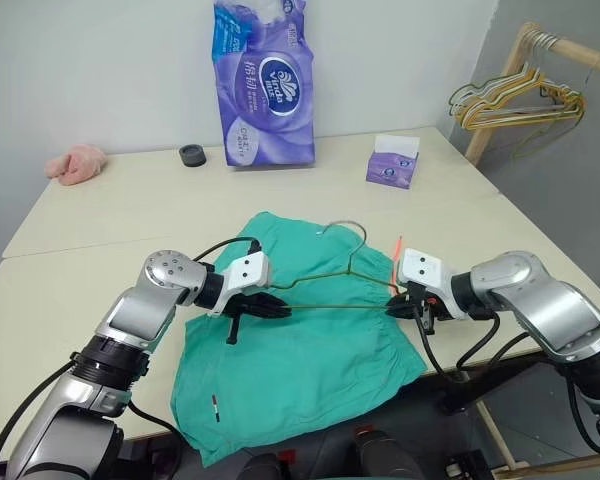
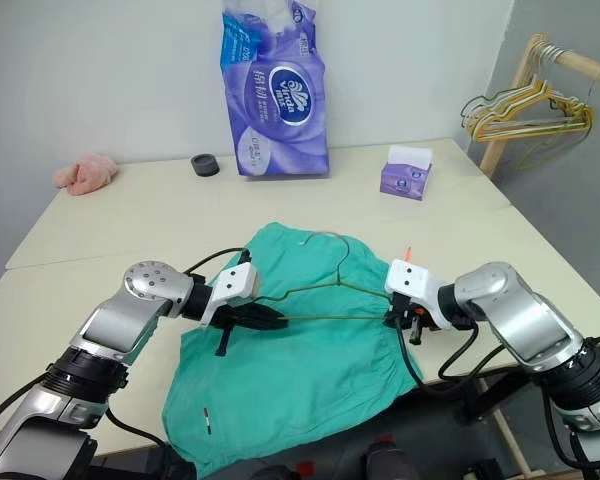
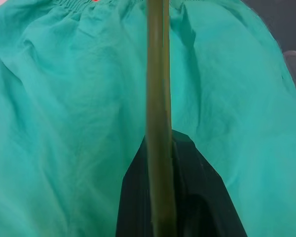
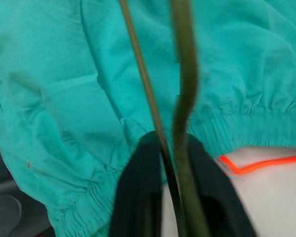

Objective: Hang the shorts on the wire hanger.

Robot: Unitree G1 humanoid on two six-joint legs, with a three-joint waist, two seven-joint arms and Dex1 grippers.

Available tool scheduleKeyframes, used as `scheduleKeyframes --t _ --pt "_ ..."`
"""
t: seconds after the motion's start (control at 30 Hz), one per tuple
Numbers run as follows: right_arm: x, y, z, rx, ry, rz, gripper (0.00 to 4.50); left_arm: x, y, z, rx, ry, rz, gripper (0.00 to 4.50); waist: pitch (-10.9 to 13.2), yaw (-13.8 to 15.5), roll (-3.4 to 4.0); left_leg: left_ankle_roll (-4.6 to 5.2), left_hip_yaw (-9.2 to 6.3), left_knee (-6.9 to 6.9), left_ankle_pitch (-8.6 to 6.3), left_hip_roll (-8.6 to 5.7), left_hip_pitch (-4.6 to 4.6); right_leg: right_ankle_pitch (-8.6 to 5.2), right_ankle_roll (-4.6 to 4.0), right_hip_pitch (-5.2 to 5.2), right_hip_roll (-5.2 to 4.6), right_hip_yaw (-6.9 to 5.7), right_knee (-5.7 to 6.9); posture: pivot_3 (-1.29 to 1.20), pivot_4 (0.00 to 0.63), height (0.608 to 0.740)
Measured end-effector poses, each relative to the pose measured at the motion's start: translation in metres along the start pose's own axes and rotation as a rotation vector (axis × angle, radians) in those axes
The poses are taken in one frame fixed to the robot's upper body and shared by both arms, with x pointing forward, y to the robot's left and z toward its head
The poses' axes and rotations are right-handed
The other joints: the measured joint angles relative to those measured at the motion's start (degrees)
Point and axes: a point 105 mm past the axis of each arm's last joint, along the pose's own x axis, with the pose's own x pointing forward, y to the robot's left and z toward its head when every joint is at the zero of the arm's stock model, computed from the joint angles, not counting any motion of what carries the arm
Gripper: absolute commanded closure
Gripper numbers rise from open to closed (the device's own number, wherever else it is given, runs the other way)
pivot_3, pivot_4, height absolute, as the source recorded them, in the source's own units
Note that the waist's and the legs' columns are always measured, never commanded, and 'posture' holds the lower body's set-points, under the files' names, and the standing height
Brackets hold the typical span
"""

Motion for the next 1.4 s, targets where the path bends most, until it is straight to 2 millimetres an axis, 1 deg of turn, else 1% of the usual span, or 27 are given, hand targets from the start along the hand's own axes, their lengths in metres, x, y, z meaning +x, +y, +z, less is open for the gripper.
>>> scheduleKeyframes --t 0.17,0.3,0.43,0.6,0.67,0.73,0.8,0.83,0.87,0.9,0.97,1.03,1.07,1.13,1.17,1.23,1.3,1.4 --pt "0.000 0.000 -0.001 0.014 0.005 0.000 4.48 0.001 0.001 0.000 -0.002 -0.001 0.006 4.50 0.00 0.01 0.00 0.00 0.00 0.00 0.00 -0.02 -0.01 0.00 0.00 0.01 -0.01 0.00 -0.01 -0.15 0.057 0.740" --pt "0.001 0.000 -0.001 0.022 0.003 0.000 4.50 0.002 0.003 0.001 -0.009 -0.009 0.027 3.49 0.00 0.01 0.00 0.00 -0.01 0.01 0.00 -0.01 0.00 0.00 0.00 0.01 -0.01 -0.01 0.00 -0.15 0.057 0.740" --pt "0.002 0.000 -0.001 0.034 0.000 -0.008 4.50 0.004 0.006 0.006 -0.030 -0.056 0.047 2.23 0.00 0.01 0.00 0.00 -0.02 0.01 0.00 -0.01 -0.01 0.01 -0.01 0.01 -0.01 -0.01 0.00 -0.16 0.056 0.740" --pt "-0.004 -0.005 0.001 0.056 -0.031 -0.035 4.50 0.001 0.015 0.023 -0.070 -0.169 0.091 0.81 0.00 0.02 -0.01 0.00 -0.03 0.02 0.00 -0.01 -0.01 0.01 0.00 0.02 -0.06 -0.03 0.00 -0.15 0.054 0.740" --pt "-0.008 -0.008 -0.001 0.076 -0.045 -0.059 4.50 -0.005 0.025 0.031 -0.074 -0.206 0.127 0.81 0.00 0.03 -0.01 0.00 -0.04 0.03 0.00 -0.02 -0.01 0.01 0.00 0.02 -0.06 -0.04 0.01 -0.15 0.052 0.740" --pt "-0.018 -0.010 -0.007 0.128 -0.067 -0.088 4.50 -0.016 0.041 0.038 -0.090 -0.235 0.185 0.81 -0.01 0.20 -0.02 0.00 -0.10 0.03 0.00 -0.04 -0.03 0.01 0.00 0.03 -0.03 -0.12 0.01 -0.15 0.052 0.740" --pt "-0.032 -0.014 -0.024 0.203 -0.052 -0.148 4.50 -0.032 0.053 0.037 -0.100 -0.239 0.252 0.81 -0.01 0.26 -0.02 0.00 -0.11 0.02 0.00 -0.06 -0.06 0.06 -0.08 0.02 -0.04 -0.13 -0.01 -0.16 0.052 0.740" --pt "-0.039 -0.014 -0.034 0.242 -0.038 -0.175 4.50 -0.038 0.058 0.034 -0.107 -0.232 0.283 0.81 -0.01 0.31 -0.01 0.00 -0.10 0.02 0.00 -0.08 -0.06 0.06 -0.09 0.02 -0.05 -0.13 -0.01 -0.16 0.053 0.740" --pt "-0.049 -0.015 -0.047 0.290 -0.020 -0.212 4.50 -0.046 0.065 0.026 -0.126 -0.219 0.326 0.81 -0.01 0.32 -0.01 0.02 -0.10 0.00 -0.01 -0.08 -0.06 0.09 -0.13 0.03 -0.06 -0.14 -0.01 -0.16 0.053 0.740" --pt "-0.056 -0.015 -0.054 0.322 -0.011 -0.237 4.50 -0.052 0.069 0.019 -0.144 -0.206 0.361 0.81 -0.01 0.34 -0.01 0.03 -0.10 0.00 -0.02 -0.08 -0.06 0.09 -0.13 0.02 -0.06 -0.13 -0.01 -0.16 0.054 0.740" --pt "-0.065 -0.012 -0.065 0.368 -0.003 -0.274 4.50 -0.057 0.076 0.006 -0.170 -0.179 0.407 0.81 -0.01 0.22 -0.01 0.04 -0.08 -0.01 -0.03 -0.06 -0.05 0.04 -0.06 0.02 -0.06 -0.11 0.00 -0.16 0.057 0.740" --pt "-0.073 -0.003 -0.078 0.433 -0.004 -0.299 4.50 -0.054 0.076 0.003 -0.174 -0.176 0.403 0.81 0.00 0.30 -0.03 0.04 -0.11 0.00 -0.03 -0.06 -0.07 0.04 -0.05 0.02 -0.05 -0.14 0.01 -0.17 0.059 0.740" --pt "-0.079 0.006 -0.090 0.491 -0.002 -0.321 4.50 -0.051 0.074 0.005 -0.165 -0.180 0.390 0.81 0.00 0.53 -0.04 0.04 -0.13 -0.04 -0.03 -0.06 -0.12 0.01 -0.01 0.02 -0.05 -0.15 -0.03 -0.17 0.060 0.740" --pt "-0.088 0.021 -0.111 0.605 0.015 -0.354 4.50 -0.046 0.067 0.001 -0.165 -0.173 0.358 0.81 -0.01 1.17 -0.04 0.03 -0.12 -0.02 -0.06 -0.07 -0.11 0.02 -0.02 0.02 -0.05 -0.13 -0.01 -0.17 0.063 0.740" --pt "-0.091 0.027 -0.116 0.643 0.015 -0.364 4.50 -0.042 0.063 -0.002 -0.171 -0.168 0.338 0.81 0.00 1.34 -0.04 0.03 -0.05 -0.01 -0.06 -0.07 -0.08 0.02 -0.01 0.02 -0.05 -0.08 0.00 -0.17 0.063 0.740" --pt "-0.094 0.043 -0.120 0.683 0.012 -0.361 4.50 -0.030 0.055 0.001 -0.165 -0.175 0.292 0.81 0.00 1.53 -0.06 0.03 -0.03 0.02 -0.06 -0.06 -0.07 -0.06 0.12 0.03 -0.05 -0.05 0.00 -0.18 0.066 0.740" --pt "-0.092 0.064 -0.127 0.748 0.017 -0.329 4.50 -0.021 0.045 0.005 -0.150 -0.181 0.235 0.81 0.01 1.61 -0.08 0.03 0.00 0.02 -0.06 -0.04 -0.01 -0.07 0.13 0.08 -0.02 -0.02 0.01 -0.18 0.066 0.740" --pt "-0.090 0.083 -0.136 0.821 0.028 -0.307 4.50 -0.012 0.037 0.010 -0.142 -0.192 0.189 0.81 0.00 1.58 -0.07 0.03 0.15 0.05 -0.06 -0.05 0.09 -0.05 0.15 0.14 0.02 0.00 0.01 -0.18 0.066 0.740"
